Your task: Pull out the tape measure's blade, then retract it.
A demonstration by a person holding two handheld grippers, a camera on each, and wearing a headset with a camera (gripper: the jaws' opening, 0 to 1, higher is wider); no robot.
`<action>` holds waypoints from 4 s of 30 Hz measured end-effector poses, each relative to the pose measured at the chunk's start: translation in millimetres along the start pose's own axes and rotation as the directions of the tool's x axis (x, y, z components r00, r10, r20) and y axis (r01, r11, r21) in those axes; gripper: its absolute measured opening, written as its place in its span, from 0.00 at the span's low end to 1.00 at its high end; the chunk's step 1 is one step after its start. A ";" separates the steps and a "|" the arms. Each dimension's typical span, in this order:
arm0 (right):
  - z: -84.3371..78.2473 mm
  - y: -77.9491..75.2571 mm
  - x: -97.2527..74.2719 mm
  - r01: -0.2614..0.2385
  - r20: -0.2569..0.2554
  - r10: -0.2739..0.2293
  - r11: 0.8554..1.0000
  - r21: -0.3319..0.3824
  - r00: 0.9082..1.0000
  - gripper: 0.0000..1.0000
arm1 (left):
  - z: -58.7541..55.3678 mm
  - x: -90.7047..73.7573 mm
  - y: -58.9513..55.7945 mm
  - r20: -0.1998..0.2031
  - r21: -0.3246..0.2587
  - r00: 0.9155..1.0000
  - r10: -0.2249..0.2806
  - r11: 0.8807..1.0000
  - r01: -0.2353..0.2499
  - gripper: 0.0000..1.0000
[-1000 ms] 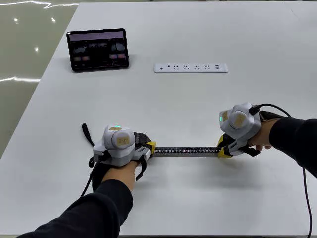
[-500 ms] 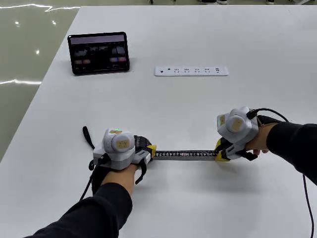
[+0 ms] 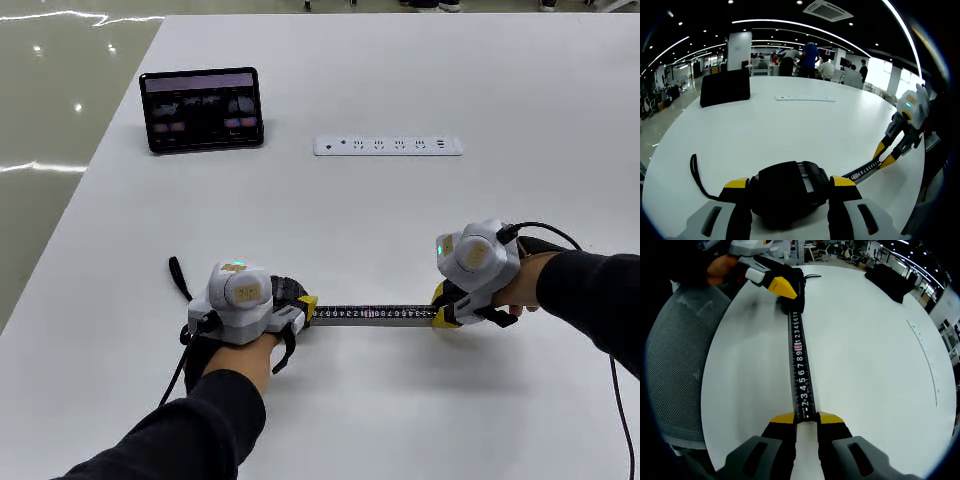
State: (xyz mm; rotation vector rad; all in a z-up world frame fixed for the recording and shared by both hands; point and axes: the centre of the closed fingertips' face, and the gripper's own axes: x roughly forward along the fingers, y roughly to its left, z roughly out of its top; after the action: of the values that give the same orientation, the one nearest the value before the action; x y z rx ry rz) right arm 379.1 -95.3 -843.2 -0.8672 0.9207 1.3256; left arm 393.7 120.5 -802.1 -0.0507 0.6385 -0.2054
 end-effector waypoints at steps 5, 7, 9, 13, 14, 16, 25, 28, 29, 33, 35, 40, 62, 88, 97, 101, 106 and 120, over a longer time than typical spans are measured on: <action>7.3 1.6 2.7 -0.003 0.015 0.003 1.000 -0.001 1.000 0.11 | 0.3 -0.2 0.2 -0.003 -0.003 1.000 -0.010 1.000 0.010 0.57; 9.7 2.0 3.9 -0.003 0.018 0.003 1.000 -0.001 1.000 0.11 | 0.2 -0.6 0.0 -0.004 -0.004 1.000 -0.013 1.000 0.013 0.57; 12.8 2.6 5.3 -0.005 0.023 0.005 1.000 -0.002 1.000 0.11 | -0.1 -0.9 -0.2 -0.004 -0.002 1.000 -0.012 1.000 0.012 0.57; 15.3 2.4 6.7 -0.007 0.026 0.007 1.000 -0.003 1.000 0.11 | 0.0 -1.1 -0.1 -0.003 -0.002 1.000 -0.013 1.000 0.013 0.57; 15.9 2.4 7.0 -0.007 0.028 0.007 1.000 -0.001 1.000 0.11 | 0.2 -0.9 0.1 -0.003 -0.003 1.000 -0.013 1.000 0.013 0.57; 17.0 2.6 7.3 -0.008 0.031 0.008 1.000 0.000 0.999 0.11 | 0.2 -0.8 0.3 -0.003 -0.004 1.000 -0.014 1.000 0.014 0.57; 22.4 3.2 9.6 -0.009 0.040 0.009 1.000 -0.001 0.999 0.11 | -0.1 -1.1 0.3 -0.002 -0.005 1.000 -0.014 1.000 0.014 0.57; 24.5 3.3 10.1 -0.008 0.052 0.007 1.000 0.007 0.999 0.11 | -0.5 -1.6 0.2 -0.004 -0.006 1.000 -0.016 1.000 0.016 0.57; 26.1 3.2 11.0 -0.007 0.058 0.007 1.000 0.004 0.998 0.11 | -0.7 -1.5 0.3 -0.006 -0.007 1.000 -0.016 1.000 0.016 0.57; 30.6 3.5 13.8 -0.007 0.064 0.007 1.000 -0.002 0.998 0.11 | -0.6 -1.1 0.3 -0.006 -0.008 1.000 -0.016 1.000 0.016 0.57; 32.1 3.5 14.8 -0.007 0.064 0.007 1.000 -0.001 0.998 0.11 | -0.6 -1.3 0.2 -0.006 -0.008 1.000 -0.015 1.000 0.015 0.57; 34.5 3.0 15.0 -0.002 0.066 0.003 1.000 -0.007 0.998 0.11 | 0.0 -1.1 0.5 -0.006 -0.009 1.000 -0.016 1.000 0.016 0.57; 49.6 4.9 20.2 0.002 0.085 -0.002 1.000 -0.003 0.996 0.11 | -0.2 -1.0 0.1 -0.007 -0.010 1.000 -0.020 1.000 0.020 0.57; 68.1 6.4 27.0 0.005 0.110 -0.004 1.000 -0.009 0.994 0.11 | 0.5 -2.0 0.4 -0.004 -0.011 1.000 -0.023 1.000 0.023 0.57; 72.7 6.5 27.8 0.009 0.116 -0.008 1.000 -0.012 0.993 0.11 | 0.5 -1.7 0.9 -0.004 -0.011 1.000 -0.023 1.000 0.023 0.57; 75.2 7.4 29.2 0.009 0.122 -0.008 1.000 -0.009 0.993 0.11 | 0.3 -1.9 1.1 -0.004 -0.012 1.000 -0.024 1.000 0.024 0.57; 78.9 8.1 30.9 0.013 0.128 -0.012 1.000 -0.008 0.992 0.11 | 0.3 -1.9 1.4 -0.004 -0.013 1.000 -0.024 1.000 0.024 0.57; 91.9 10.5 38.3 0.016 0.155 -0.014 1.000 -0.009 0.988 0.11 | 0.5 -1.7 0.9 -0.004 -0.015 1.000 -0.027 1.000 0.027 0.57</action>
State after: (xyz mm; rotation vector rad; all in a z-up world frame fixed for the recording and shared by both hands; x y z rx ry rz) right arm 374.5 4.6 -841.5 -0.7664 0.7852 1.3654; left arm 392.8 121.7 -800.8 -0.0739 0.6435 -0.2272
